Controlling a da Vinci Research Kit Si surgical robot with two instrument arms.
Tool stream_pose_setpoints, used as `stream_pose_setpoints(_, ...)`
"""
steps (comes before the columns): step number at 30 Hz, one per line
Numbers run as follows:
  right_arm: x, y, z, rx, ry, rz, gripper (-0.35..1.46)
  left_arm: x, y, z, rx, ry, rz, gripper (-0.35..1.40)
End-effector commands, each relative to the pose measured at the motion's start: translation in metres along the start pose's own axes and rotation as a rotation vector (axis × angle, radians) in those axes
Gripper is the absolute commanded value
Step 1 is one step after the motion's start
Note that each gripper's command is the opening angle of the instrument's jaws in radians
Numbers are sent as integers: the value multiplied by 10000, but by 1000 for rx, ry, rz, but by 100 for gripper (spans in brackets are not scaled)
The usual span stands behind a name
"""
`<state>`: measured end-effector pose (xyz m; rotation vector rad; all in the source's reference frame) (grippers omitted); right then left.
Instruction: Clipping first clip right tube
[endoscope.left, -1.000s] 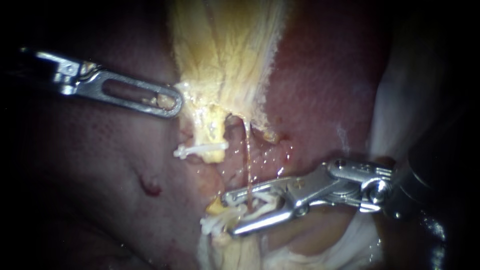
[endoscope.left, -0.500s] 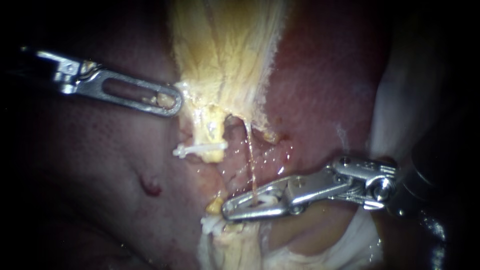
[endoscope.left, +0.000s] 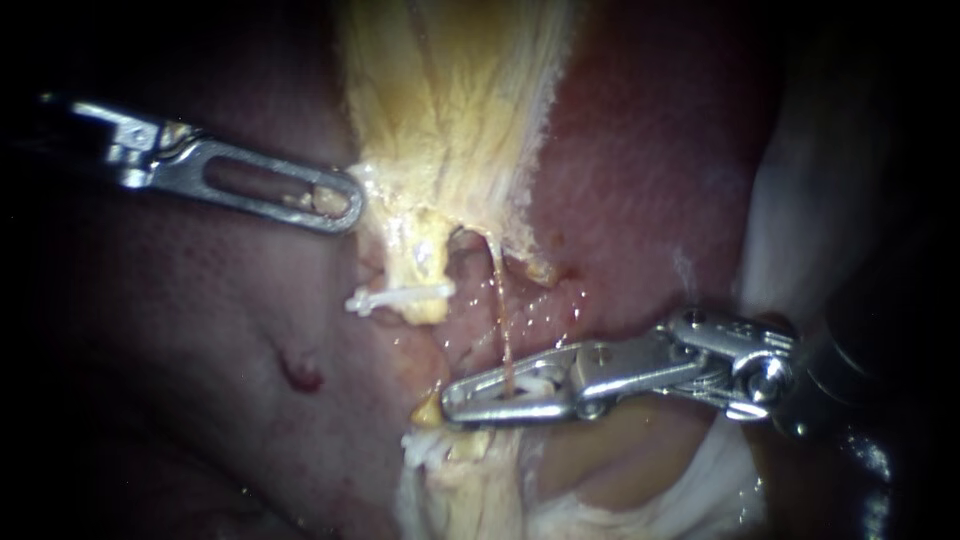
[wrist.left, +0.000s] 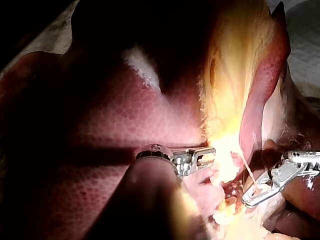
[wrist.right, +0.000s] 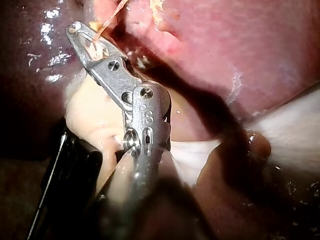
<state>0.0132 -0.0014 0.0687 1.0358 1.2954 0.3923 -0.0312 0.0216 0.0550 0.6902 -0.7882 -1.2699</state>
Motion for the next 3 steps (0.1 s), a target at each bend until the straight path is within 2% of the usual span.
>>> stream_pose_setpoints(1, 0, 0, 0, -1, 0, 0, -35, 0, 0, 0, 0, 0, 0, -35)
stream_pose_setpoints(3, 0, 1, -1, -1, 0, 0, -35, 0, 0, 0, 0, 0, 0, -35)
